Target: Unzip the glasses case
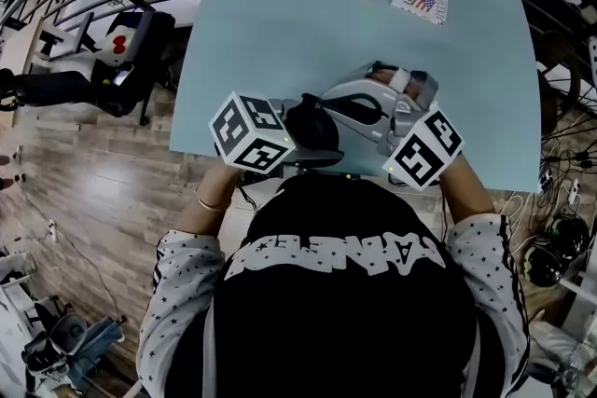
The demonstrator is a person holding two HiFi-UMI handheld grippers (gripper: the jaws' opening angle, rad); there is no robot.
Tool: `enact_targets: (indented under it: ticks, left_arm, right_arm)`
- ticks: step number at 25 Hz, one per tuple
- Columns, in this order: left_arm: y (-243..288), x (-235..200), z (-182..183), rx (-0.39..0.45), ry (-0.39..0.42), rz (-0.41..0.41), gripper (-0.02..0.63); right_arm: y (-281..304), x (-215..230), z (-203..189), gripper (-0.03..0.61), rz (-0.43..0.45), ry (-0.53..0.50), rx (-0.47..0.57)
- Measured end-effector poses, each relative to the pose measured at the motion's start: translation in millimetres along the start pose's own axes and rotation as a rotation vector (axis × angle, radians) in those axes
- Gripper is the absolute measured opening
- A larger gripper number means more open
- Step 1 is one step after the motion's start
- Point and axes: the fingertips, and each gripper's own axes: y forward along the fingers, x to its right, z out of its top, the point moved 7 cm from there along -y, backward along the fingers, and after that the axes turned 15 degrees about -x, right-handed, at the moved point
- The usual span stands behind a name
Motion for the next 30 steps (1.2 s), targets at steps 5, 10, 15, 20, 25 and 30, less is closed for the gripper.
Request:
enact_targets:
  ticks: [5,10,15,20,25,30]
  left_arm:
    - [-1.8,-2.2,-2.8,0.029,-0.002,0.006,0.0]
    - [-1.4,0.1,-2.4,0.057,-0.006,0.013,0.0]
    - [-12.3,-4.9,0.3,0.119,-0.018,0.037,0.0]
    - [-27.5,-10.4,4.9,0.216,-0.027,0.073,0.0]
    - [-41.1,-13.0,11.7,0.33,-0.039,0.126,0.0]
    - [-62.7,-15.7,14.7,0.468,-0.065,0.276,0.0]
  right_arm:
    - [3.3,-0.3,-0.1,0.006,-0.008,0.021,0.011]
    - [0.5,-1.7,-0.9,0.011,-0.024,0.041,0.022]
    - [-1.2,5.6,-4.4,0.015,-0.047,0.124,0.049]
    - [-6.6,11.7,-12.0,0.006,-0.095,0.264,0.09]
    - [-16.9,17.1,-18.2,0.006,-0.148,0.395,0.138]
    - [-25.5,23.1,-32.5,0.005,-0.247,0.64,0.208]
